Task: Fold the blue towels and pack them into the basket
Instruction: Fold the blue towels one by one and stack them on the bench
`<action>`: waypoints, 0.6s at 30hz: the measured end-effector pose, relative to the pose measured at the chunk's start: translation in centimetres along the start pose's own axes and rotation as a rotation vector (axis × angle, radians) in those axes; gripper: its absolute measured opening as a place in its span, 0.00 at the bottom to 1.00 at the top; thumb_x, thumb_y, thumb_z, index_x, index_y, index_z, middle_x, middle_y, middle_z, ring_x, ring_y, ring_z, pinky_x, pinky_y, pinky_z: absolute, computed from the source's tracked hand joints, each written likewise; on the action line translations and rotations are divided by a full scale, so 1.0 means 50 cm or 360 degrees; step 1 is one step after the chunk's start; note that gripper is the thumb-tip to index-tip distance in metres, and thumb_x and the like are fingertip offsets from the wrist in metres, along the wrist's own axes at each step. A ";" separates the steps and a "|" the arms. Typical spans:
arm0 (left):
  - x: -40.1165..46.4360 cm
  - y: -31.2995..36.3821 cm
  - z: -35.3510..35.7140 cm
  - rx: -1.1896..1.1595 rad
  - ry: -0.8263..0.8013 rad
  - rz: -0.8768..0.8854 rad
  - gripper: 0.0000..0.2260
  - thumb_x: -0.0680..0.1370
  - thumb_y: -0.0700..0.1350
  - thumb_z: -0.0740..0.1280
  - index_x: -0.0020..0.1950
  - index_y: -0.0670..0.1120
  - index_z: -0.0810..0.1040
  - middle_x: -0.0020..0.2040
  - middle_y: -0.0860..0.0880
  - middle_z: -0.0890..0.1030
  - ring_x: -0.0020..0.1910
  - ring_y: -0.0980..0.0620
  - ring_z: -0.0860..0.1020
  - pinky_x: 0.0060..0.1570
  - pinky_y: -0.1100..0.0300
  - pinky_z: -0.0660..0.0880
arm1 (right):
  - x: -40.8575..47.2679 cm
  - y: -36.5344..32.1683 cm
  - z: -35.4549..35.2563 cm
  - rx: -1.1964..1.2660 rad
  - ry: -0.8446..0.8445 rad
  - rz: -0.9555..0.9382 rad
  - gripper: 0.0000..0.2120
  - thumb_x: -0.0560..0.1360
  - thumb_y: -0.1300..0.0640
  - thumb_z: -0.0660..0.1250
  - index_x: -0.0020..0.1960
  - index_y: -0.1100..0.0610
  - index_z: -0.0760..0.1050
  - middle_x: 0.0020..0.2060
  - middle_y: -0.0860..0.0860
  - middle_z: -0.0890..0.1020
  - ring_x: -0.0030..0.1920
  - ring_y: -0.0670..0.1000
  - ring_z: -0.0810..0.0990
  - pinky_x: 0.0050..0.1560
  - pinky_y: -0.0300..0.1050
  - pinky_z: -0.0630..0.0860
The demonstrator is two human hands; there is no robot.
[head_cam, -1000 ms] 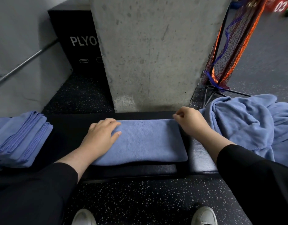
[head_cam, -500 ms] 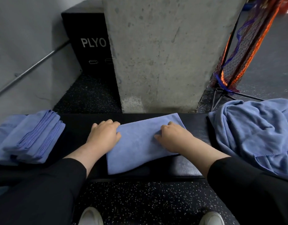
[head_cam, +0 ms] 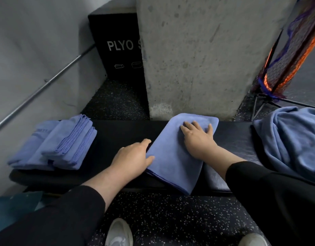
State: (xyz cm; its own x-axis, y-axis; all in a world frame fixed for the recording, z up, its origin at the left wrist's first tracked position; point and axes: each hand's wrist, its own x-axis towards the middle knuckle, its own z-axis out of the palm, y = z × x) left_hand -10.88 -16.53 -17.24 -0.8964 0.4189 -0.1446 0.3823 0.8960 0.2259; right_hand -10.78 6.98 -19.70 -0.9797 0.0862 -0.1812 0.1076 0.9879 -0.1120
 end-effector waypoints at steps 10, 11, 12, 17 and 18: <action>0.019 -0.048 0.008 -0.0068 -0.0018 0.0339 0.20 0.80 0.59 0.66 0.71 0.58 0.72 0.53 0.59 0.69 0.57 0.55 0.73 0.56 0.59 0.69 | -0.109 -0.079 0.057 0.0070 -0.0051 -0.0001 0.36 0.81 0.34 0.46 0.82 0.52 0.45 0.82 0.52 0.43 0.81 0.54 0.41 0.76 0.69 0.42; 0.018 -0.049 0.008 -0.0059 -0.0004 0.0352 0.20 0.79 0.59 0.67 0.70 0.58 0.71 0.55 0.59 0.70 0.58 0.55 0.72 0.58 0.58 0.69 | -0.104 -0.069 0.062 0.0052 -0.0032 -0.0049 0.37 0.80 0.32 0.43 0.82 0.51 0.44 0.82 0.51 0.42 0.81 0.53 0.40 0.77 0.68 0.41; 0.016 -0.049 0.008 -0.0042 0.0019 0.0378 0.21 0.79 0.60 0.67 0.71 0.58 0.71 0.57 0.58 0.69 0.59 0.56 0.71 0.61 0.57 0.69 | -0.096 -0.056 0.063 0.0038 -0.0019 -0.0105 0.38 0.78 0.31 0.41 0.82 0.50 0.44 0.82 0.50 0.42 0.81 0.52 0.40 0.77 0.66 0.40; 0.004 -0.044 0.020 0.0118 -0.0030 0.0733 0.21 0.78 0.62 0.65 0.71 0.60 0.72 0.74 0.57 0.63 0.74 0.56 0.60 0.73 0.53 0.58 | -0.075 0.022 0.054 0.0065 -0.0009 -0.0441 0.44 0.72 0.26 0.32 0.82 0.46 0.48 0.81 0.44 0.45 0.80 0.45 0.40 0.79 0.54 0.37; 0.001 -0.041 0.025 0.0142 -0.0080 0.0767 0.22 0.79 0.63 0.64 0.72 0.60 0.71 0.77 0.57 0.61 0.76 0.56 0.56 0.75 0.53 0.55 | -0.080 0.035 0.053 0.0105 0.0020 -0.0479 0.43 0.74 0.25 0.33 0.81 0.46 0.53 0.81 0.43 0.49 0.81 0.44 0.43 0.80 0.53 0.39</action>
State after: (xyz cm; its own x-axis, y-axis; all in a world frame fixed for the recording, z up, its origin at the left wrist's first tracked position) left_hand -11.44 -18.16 -18.89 -0.6018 0.7935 -0.0908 0.7706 0.6067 0.1951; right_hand -6.26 8.01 -21.74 -0.9712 -0.2069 -0.1181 -0.1773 0.9588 -0.2222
